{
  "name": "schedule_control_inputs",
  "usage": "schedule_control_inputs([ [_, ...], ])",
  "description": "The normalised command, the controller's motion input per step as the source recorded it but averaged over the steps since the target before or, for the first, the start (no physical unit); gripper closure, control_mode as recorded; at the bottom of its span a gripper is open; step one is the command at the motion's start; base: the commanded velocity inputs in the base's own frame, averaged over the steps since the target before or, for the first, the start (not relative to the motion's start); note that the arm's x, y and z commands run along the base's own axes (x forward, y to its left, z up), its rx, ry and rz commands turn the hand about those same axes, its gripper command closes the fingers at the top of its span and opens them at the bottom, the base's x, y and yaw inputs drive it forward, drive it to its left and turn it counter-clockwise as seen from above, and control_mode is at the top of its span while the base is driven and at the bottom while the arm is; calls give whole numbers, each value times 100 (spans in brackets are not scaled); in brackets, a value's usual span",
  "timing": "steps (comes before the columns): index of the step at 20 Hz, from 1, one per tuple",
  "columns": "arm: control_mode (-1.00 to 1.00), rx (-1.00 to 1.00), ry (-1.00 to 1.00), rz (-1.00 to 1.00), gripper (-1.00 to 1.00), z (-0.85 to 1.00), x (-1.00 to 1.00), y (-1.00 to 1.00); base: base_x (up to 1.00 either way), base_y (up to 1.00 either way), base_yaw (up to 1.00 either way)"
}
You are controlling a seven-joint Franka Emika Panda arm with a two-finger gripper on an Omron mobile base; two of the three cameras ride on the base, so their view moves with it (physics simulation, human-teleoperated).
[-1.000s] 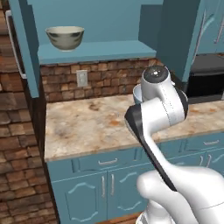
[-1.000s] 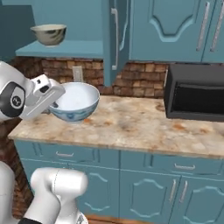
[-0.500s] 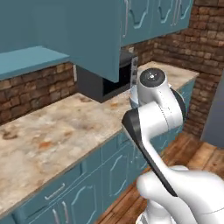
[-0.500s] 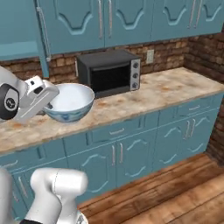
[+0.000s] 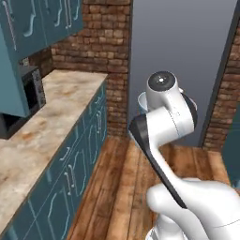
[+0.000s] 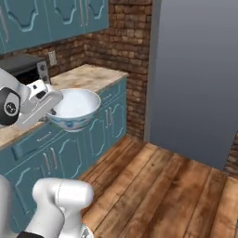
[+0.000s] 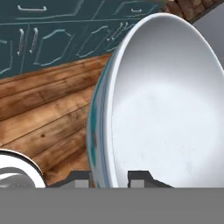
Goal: Pick up the bowls from the cabinet and place each bowl in front of a stool on the dining counter.
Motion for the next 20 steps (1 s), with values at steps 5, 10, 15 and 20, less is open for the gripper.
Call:
schedule_control_inputs([
  [5, 100, 0, 0, 0, 100, 0, 0, 0, 0, -68, -85],
  [10, 100, 0, 0, 0, 100, 0, 0, 0, 4, -78, -82],
  [15, 100, 0, 0, 0, 100, 0, 0, 0, 17, -87, -74],
  [20, 100, 0, 0, 0, 100, 0, 0, 0, 76, -37, -69],
])
